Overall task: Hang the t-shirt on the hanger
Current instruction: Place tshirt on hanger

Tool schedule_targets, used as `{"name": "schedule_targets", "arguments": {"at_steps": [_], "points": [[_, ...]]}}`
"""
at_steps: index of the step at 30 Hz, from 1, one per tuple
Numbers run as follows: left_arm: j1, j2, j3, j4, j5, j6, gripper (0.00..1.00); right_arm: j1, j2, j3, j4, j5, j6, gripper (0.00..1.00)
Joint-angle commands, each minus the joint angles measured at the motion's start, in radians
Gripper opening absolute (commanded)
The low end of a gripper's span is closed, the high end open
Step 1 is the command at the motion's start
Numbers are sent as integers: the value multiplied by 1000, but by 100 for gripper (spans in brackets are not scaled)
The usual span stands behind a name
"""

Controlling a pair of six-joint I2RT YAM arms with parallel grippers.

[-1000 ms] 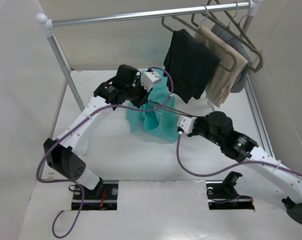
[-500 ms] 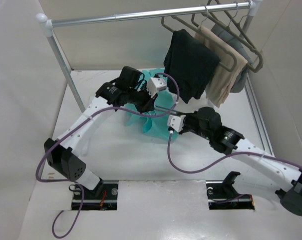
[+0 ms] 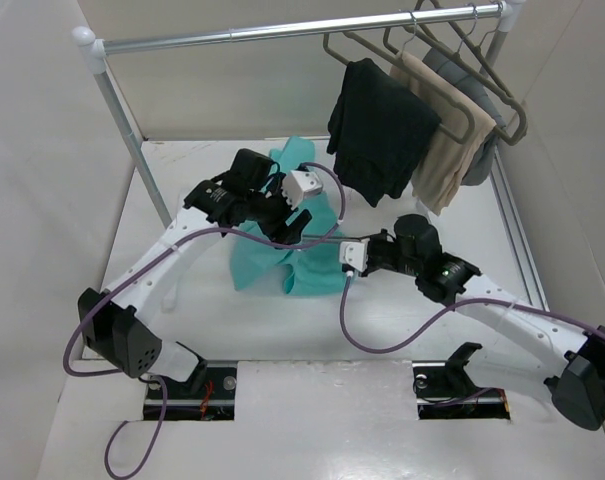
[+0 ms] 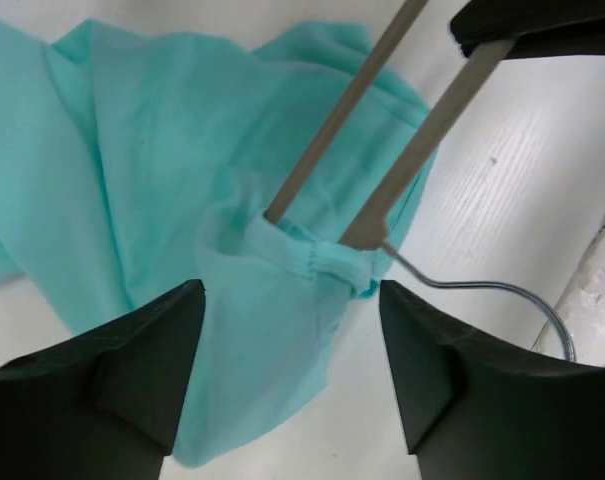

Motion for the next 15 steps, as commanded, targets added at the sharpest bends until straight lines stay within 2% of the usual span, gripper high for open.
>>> {"name": "schedule_targets", "arguments": {"at_steps": [1,4,8,9,11,12,13,15], "points": [[7,-63,-18,30,-76,2,68,-26,-21,-12,107,-95,0,0],[53,-129,-39,74,-85,2,79,-36,-21,-25,107,-116,0,0],[53,-249,-96,103,-94,24,82,-54,4,-25,107,-137,0,0],[53,-304,-130,116,-94,24,79,-54,4,-25,107,-138,0,0],[53,-362,-177,130,-79,24,64,-65,13,-25,116,-147,0,0],[53,-410,-206,130,-59,68,55,-75,13,-25,116,-147,0,0],[53,-427,-275,114,-32,103,41,-75,13,-25,127,-147,0,0],[42,-436,-346,100,-48,157,38,-85,22,-25,127,-156,0,0]]}}
